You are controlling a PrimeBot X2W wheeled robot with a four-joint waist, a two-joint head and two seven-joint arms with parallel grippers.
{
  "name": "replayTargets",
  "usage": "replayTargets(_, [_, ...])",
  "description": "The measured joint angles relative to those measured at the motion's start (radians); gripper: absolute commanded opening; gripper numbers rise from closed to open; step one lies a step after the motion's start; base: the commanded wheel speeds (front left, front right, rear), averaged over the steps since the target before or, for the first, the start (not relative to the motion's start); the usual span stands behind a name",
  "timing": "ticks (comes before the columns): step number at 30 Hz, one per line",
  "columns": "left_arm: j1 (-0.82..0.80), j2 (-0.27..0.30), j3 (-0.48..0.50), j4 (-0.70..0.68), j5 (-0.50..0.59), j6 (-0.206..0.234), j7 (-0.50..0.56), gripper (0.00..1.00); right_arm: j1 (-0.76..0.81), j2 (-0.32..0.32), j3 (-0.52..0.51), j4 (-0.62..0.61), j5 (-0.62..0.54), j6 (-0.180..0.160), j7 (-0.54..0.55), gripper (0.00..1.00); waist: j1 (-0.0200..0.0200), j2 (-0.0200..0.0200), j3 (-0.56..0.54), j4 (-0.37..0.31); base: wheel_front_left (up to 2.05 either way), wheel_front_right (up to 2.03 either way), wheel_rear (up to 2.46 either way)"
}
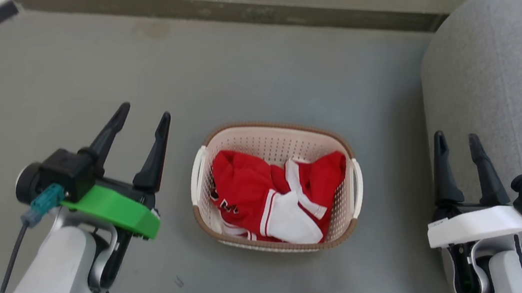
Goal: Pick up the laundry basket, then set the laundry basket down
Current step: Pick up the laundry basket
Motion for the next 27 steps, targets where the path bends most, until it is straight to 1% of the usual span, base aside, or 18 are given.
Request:
replayTargets(15, [-0.141,-0.003,-0.015,0.082,-0.010,-0.001,0.000,1.00,-0.116,0.000,-0.008,0.088,0.002,0.002,0.000,1.00,0.0001,0.0000,0.185,-0.013,0.00,0.00,0.00])
replayTargets(18, [-0.174,-0.005,-0.026,0.108,-0.012,-0.001,0.000,1.00,-0.146,-0.002,-0.009,0.109,0.002,0.009,-0.001,1.00,0.0001,0.0000,0.223,-0.015,0.00,0.00,0.00])
replayTargets(27, [-0.276,-0.006,-0.047,0.198,-0.036,-0.004,0.000,1.00,-0.252,-0.004,0.005,0.180,0.002,0.010,-0.002,1.00,0.0001,0.0000,0.338,-0.018,0.00,0.00,0.00])
